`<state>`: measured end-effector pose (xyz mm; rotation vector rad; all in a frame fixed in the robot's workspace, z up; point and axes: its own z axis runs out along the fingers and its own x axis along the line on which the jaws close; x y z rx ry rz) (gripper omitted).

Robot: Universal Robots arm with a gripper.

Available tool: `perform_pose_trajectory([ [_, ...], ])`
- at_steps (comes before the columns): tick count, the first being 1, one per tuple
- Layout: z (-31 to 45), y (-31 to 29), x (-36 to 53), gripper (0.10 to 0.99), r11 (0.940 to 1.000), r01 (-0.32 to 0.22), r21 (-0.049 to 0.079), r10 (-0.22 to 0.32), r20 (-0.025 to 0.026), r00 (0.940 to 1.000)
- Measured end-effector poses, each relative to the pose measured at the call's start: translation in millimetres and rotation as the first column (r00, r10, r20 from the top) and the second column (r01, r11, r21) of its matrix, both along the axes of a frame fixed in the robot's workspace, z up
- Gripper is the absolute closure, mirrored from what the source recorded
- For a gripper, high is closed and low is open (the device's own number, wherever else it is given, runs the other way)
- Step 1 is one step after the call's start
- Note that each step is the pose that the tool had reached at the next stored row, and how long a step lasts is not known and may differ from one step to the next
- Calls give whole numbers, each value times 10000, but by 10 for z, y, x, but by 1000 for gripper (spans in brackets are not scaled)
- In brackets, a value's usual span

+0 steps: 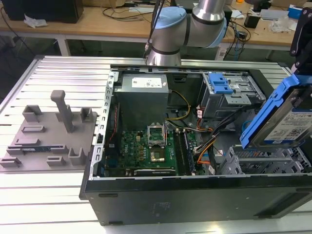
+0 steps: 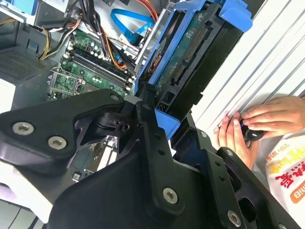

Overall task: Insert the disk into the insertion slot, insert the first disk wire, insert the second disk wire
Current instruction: 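Insert the disk into the insertion slot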

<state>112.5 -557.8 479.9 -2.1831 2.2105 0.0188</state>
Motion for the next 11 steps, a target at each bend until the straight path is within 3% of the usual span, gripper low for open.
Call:
perform_pose_trajectory([
  [11, -98, 29, -11, 722, 10000, -1, -4, 1, 0, 10000],
])
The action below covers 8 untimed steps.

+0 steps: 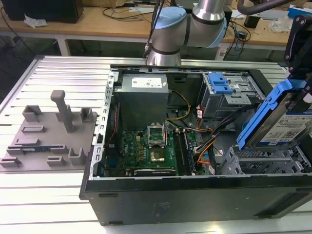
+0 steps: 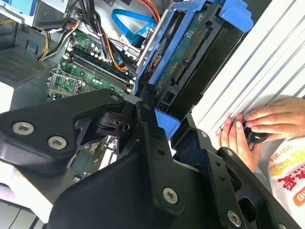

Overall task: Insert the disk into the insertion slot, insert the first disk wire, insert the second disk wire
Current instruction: 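Insert the disk into the insertion slot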

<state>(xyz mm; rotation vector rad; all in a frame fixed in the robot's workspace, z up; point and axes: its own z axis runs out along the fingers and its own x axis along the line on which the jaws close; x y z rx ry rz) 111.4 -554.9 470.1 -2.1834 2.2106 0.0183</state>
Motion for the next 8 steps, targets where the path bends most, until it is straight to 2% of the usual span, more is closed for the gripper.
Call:
perform_pose_trajectory([
  [8, -45, 0, 0, 722, 10000, -2, 0, 2, 0, 10000],
])
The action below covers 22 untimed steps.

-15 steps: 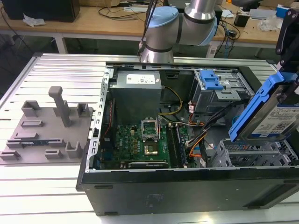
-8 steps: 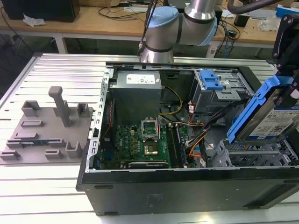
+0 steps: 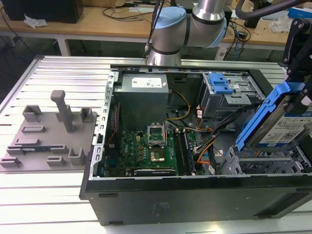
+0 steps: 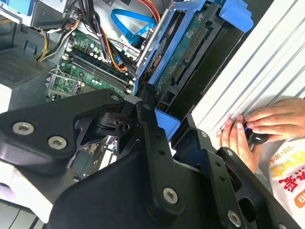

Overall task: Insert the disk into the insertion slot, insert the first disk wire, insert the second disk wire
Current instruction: 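Insert the disk into the insertion slot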

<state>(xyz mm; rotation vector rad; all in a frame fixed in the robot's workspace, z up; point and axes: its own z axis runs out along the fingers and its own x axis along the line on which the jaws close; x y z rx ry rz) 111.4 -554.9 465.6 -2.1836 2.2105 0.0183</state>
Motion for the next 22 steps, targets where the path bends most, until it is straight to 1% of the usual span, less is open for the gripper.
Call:
perform_pose_trajectory([
  [5, -29, 0, 0, 722, 10000, -3, 0, 3, 1, 10000],
  [22, -83, -3, 6, 722, 10000, -6, 2, 6, 0, 10000],
])
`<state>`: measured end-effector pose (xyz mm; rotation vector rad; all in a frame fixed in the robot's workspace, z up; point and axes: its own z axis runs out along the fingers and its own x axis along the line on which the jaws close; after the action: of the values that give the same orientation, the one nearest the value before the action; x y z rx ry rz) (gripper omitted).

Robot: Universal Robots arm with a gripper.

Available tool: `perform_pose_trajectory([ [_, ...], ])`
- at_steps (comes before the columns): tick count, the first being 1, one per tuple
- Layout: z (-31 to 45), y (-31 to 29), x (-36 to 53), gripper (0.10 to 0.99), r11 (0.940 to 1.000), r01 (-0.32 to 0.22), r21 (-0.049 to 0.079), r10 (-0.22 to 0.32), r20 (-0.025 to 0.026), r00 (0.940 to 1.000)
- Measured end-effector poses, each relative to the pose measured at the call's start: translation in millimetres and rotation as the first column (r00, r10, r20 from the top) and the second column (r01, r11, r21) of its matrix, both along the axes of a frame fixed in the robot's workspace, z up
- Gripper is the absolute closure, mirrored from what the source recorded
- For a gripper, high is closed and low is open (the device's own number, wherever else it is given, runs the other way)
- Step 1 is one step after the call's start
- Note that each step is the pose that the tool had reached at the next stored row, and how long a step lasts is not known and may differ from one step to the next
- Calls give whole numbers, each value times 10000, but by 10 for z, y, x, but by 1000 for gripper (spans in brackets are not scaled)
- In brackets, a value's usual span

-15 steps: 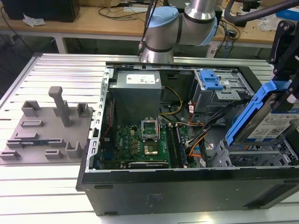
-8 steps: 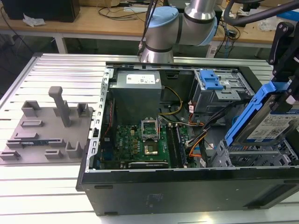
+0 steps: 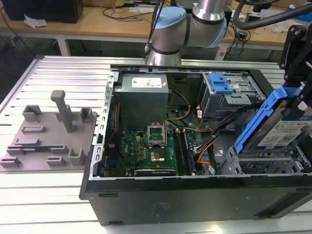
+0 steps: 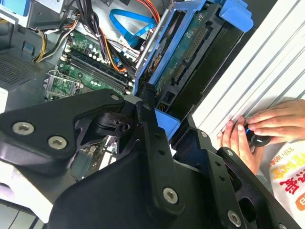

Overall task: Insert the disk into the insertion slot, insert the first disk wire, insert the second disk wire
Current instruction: 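Insert the disk into the insertion slot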

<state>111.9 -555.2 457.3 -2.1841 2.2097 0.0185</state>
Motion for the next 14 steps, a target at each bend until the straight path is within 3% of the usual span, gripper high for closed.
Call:
perform_pose_trajectory([
  [7, -29, -10, 2, 722, 10000, -1, -2, 1, 0, 10000],
  [14, -104, -14, 4, 722, 10000, -1, -1, 1, -2, 10000],
])
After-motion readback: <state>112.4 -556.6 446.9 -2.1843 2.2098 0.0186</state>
